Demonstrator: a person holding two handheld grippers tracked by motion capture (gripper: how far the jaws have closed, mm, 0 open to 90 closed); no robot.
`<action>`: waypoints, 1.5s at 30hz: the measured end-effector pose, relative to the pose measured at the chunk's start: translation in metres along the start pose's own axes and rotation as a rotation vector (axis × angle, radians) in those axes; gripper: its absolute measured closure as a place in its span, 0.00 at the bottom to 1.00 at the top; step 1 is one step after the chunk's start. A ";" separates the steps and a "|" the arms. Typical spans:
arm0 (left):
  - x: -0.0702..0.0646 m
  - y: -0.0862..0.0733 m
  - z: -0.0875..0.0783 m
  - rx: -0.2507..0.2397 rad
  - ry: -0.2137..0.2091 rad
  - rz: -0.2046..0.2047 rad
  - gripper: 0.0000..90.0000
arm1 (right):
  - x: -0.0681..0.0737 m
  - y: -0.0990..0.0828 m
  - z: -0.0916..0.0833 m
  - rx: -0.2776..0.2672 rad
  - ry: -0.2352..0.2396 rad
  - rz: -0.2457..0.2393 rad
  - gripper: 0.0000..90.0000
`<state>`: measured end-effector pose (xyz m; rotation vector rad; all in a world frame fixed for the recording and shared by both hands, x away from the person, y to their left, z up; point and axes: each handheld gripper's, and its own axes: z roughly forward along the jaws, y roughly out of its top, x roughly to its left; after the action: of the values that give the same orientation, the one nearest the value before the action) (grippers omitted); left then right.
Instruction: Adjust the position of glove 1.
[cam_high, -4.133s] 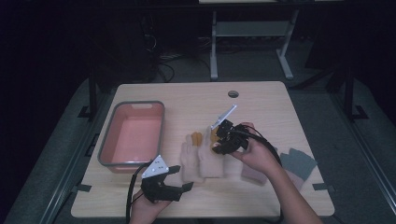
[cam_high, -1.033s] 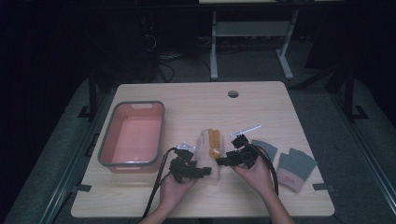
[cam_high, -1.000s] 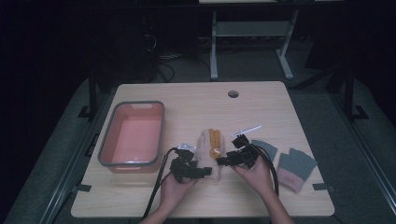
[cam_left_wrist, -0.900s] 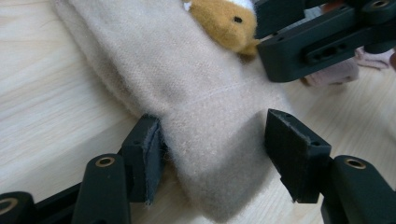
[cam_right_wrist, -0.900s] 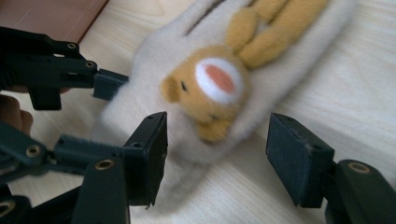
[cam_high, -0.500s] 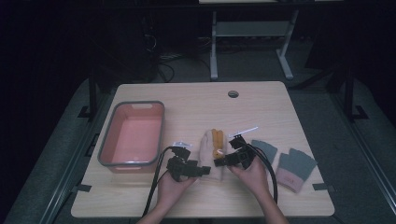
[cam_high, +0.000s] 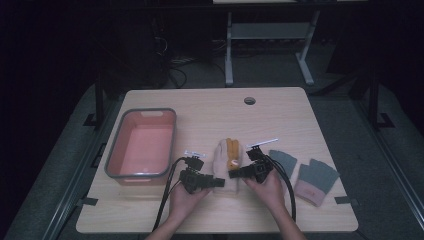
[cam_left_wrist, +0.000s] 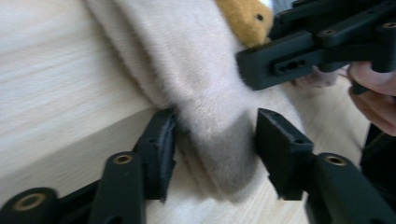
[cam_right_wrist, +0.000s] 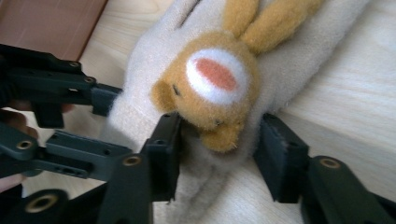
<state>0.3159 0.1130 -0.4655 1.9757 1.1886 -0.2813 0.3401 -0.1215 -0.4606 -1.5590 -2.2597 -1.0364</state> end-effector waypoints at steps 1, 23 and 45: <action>0.000 0.000 0.000 -0.001 -0.001 0.002 0.55 | 0.000 0.000 0.001 0.001 0.009 0.008 0.62; 0.005 0.005 0.005 -0.006 -0.052 -0.014 0.74 | -0.004 0.002 0.004 -0.008 0.075 0.023 0.88; 0.008 0.006 0.006 0.003 -0.051 -0.014 0.75 | -0.006 0.004 0.007 0.004 0.076 0.051 0.91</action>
<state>0.3261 0.1123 -0.4703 1.9528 1.1705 -0.3385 0.3474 -0.1210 -0.4672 -1.5404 -2.1596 -1.0581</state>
